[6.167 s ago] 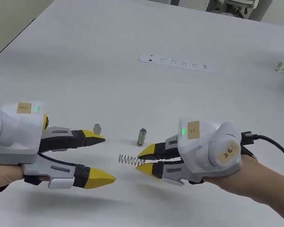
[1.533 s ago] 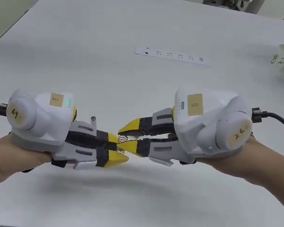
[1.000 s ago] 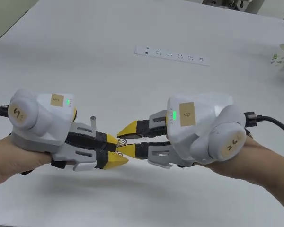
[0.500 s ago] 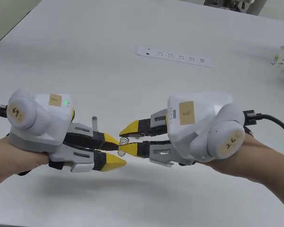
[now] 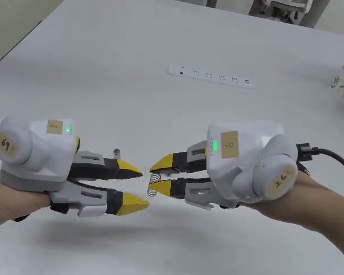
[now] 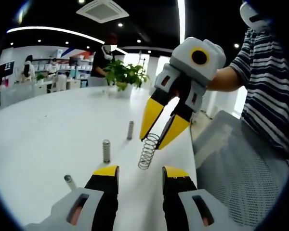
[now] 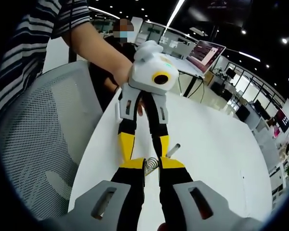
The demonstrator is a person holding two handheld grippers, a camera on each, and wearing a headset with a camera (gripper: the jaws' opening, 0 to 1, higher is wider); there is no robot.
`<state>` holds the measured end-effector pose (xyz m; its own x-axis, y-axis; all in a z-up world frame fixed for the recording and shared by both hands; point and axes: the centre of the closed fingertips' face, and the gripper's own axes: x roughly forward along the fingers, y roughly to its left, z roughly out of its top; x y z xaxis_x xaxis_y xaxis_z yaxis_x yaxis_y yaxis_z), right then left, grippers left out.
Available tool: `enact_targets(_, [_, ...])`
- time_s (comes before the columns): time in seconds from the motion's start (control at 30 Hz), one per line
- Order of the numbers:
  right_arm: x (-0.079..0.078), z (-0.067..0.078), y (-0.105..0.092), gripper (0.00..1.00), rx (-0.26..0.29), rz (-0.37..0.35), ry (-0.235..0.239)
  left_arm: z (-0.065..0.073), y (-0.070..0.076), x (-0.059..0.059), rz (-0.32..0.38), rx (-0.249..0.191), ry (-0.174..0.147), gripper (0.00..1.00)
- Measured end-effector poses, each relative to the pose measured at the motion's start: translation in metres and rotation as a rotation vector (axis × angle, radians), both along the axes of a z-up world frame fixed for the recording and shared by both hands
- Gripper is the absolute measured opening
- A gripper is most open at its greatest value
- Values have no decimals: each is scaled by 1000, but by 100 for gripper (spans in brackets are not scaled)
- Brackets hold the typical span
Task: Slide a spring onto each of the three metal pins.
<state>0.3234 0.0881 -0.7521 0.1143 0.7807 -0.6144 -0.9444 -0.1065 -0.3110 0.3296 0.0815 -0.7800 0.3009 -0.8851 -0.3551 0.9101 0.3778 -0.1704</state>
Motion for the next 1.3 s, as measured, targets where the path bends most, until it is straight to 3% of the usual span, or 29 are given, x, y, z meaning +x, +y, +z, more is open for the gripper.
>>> enact_targets(0.4, [3,-1,0,7,-4,-12,21,4,17,5,55,-9,-14,41])
enact_targets(0.83, [4,1,-1,7,-5,-16,8,10,33,8,114,-20,-36,50])
enact_targets(0.97, [5,0,-2,7,-7,-22,6,9,39,8,134,-13,-47,60])
enact_targets(1.07, [5,-1,-3,7,-8,-26,8,9,42,6,138,-19,-40,61])
enact_targets(1.3, [8,-4,-4,7,-9,-42,15,8,51,7,168,-16,-50,81])
